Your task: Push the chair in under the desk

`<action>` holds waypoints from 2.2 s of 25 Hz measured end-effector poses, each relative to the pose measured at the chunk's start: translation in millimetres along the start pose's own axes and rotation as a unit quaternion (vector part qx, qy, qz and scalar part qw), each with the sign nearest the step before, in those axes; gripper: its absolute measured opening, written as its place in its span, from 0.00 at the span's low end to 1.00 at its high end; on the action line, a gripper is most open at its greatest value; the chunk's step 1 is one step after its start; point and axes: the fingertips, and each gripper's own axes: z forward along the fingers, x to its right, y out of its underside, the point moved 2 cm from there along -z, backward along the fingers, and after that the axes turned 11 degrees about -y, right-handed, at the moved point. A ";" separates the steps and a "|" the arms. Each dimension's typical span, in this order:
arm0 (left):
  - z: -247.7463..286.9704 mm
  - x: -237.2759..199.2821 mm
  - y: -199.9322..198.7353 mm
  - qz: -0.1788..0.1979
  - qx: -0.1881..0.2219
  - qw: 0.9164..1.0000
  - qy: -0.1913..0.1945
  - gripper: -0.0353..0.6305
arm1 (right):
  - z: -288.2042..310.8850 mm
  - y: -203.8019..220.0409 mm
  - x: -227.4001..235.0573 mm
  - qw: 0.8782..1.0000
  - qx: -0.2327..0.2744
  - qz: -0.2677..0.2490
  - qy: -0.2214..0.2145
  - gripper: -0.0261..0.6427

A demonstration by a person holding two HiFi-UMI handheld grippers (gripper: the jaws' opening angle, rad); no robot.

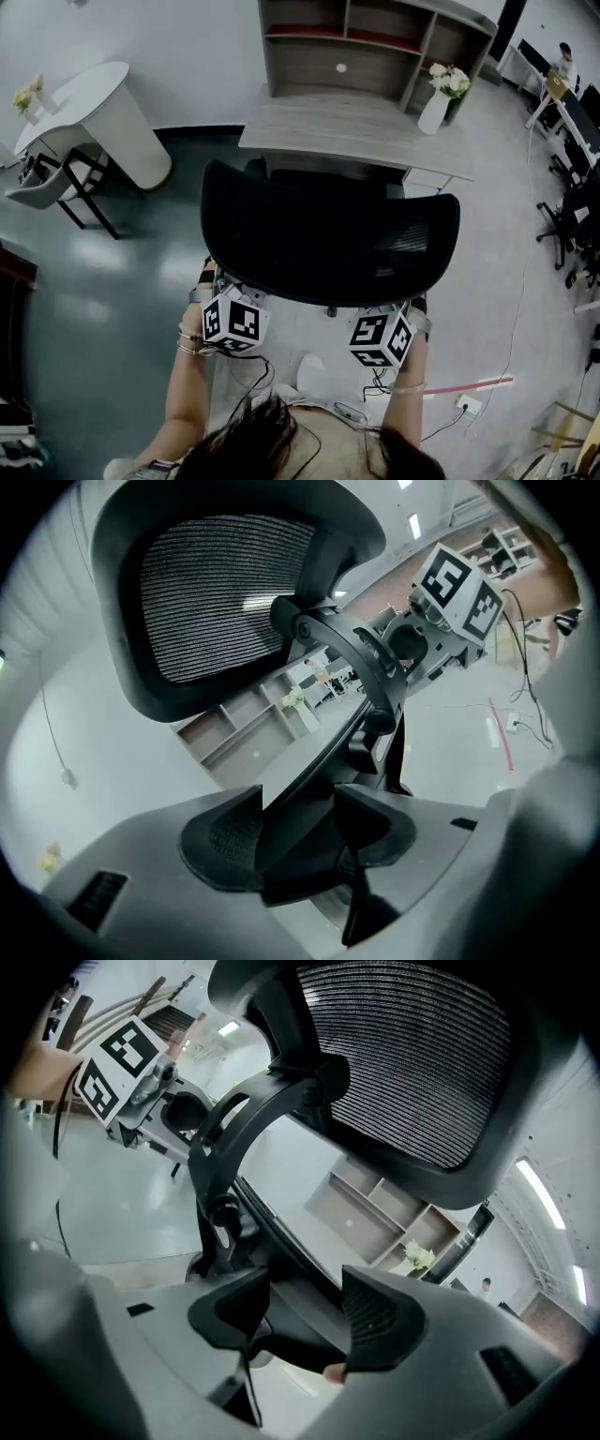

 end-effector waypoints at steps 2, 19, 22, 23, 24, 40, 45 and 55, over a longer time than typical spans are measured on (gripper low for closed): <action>2.2 -1.6 -0.7 0.001 -0.001 1.000 -0.001 0.41 | 1.8 -1.0 1.6 1.000 0.001 0.000 -0.001 0.39; 22.3 -7.1 -1.1 0.000 -0.010 1.000 -0.006 0.41 | 16.2 -4.0 14.0 1.000 0.018 -0.007 -0.001 0.39; 24.3 -8.5 -0.2 0.000 -0.009 1.000 -0.007 0.41 | 17.5 -5.0 14.8 1.000 0.021 -0.008 -0.001 0.39; 25.1 -9.0 -0.1 0.000 -0.008 1.000 -0.007 0.41 | 17.9 -5.5 15.2 1.000 0.022 -0.008 -0.001 0.39; 26.0 -9.2 -0.4 0.001 -0.008 1.000 -0.007 0.41 | 18.5 -5.8 15.8 1.000 0.022 -0.008 -0.002 0.39; 32.7 -13.9 0.6 -0.001 -0.011 1.000 -0.005 0.41 | 24.1 -8.9 18.9 1.000 0.026 -0.009 -0.004 0.39; 32.8 -13.7 0.5 0.000 -0.012 1.000 -0.006 0.41 | 23.3 -8.9 19.7 1.000 0.023 -0.010 -0.004 0.39; 32.4 -13.7 -0.8 -0.009 -0.001 1.000 -0.013 0.41 | 22.0 -9.6 19.0 0.999 0.027 -0.030 0.015 0.39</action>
